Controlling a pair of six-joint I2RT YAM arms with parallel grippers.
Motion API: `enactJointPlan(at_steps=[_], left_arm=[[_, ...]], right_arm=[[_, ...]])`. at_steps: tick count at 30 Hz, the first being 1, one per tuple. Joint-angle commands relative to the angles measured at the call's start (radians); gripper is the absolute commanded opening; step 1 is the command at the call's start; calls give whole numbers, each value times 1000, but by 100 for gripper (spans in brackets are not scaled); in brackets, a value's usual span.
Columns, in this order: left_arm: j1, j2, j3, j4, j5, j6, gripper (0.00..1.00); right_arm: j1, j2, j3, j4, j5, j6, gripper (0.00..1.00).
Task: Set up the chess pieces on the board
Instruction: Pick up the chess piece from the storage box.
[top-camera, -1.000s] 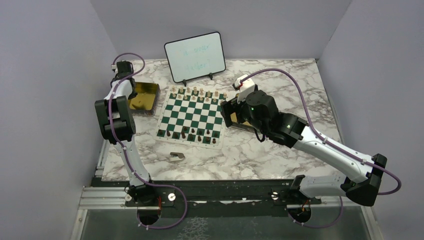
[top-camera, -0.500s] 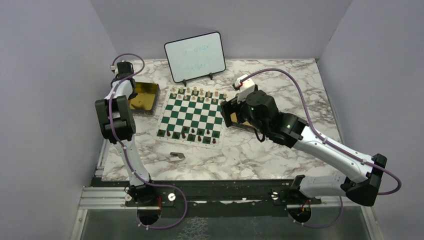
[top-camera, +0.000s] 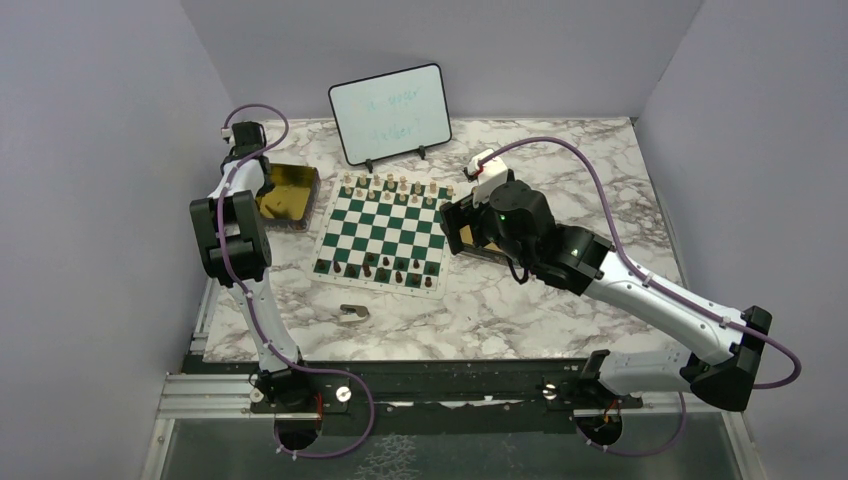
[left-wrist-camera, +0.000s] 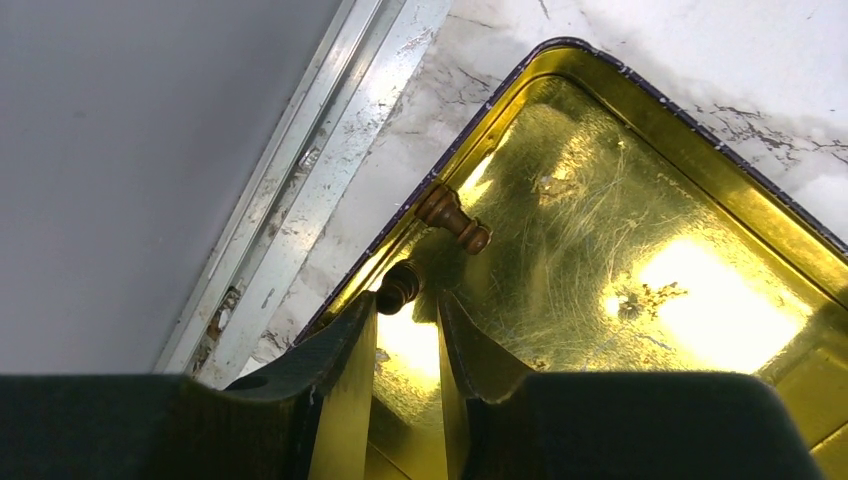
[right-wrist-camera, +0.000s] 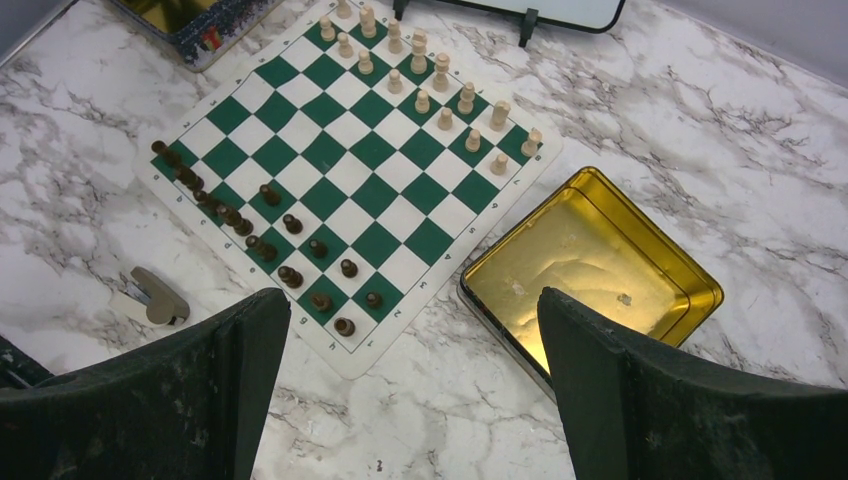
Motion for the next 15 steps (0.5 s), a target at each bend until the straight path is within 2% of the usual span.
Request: enactJointPlan(at_steps=[1, 8, 15], left_arm=[[-2, -22, 23, 15, 98, -12, 29], [-9, -36, 27, -12, 132, 2, 29], [-9, -47, 61, -19, 95, 26, 29]], right_arm=[[3, 1, 8, 30, 0, 6, 100], [3, 3, 7, 39, -3, -3, 100], [3, 0, 7, 43, -5, -6, 100]])
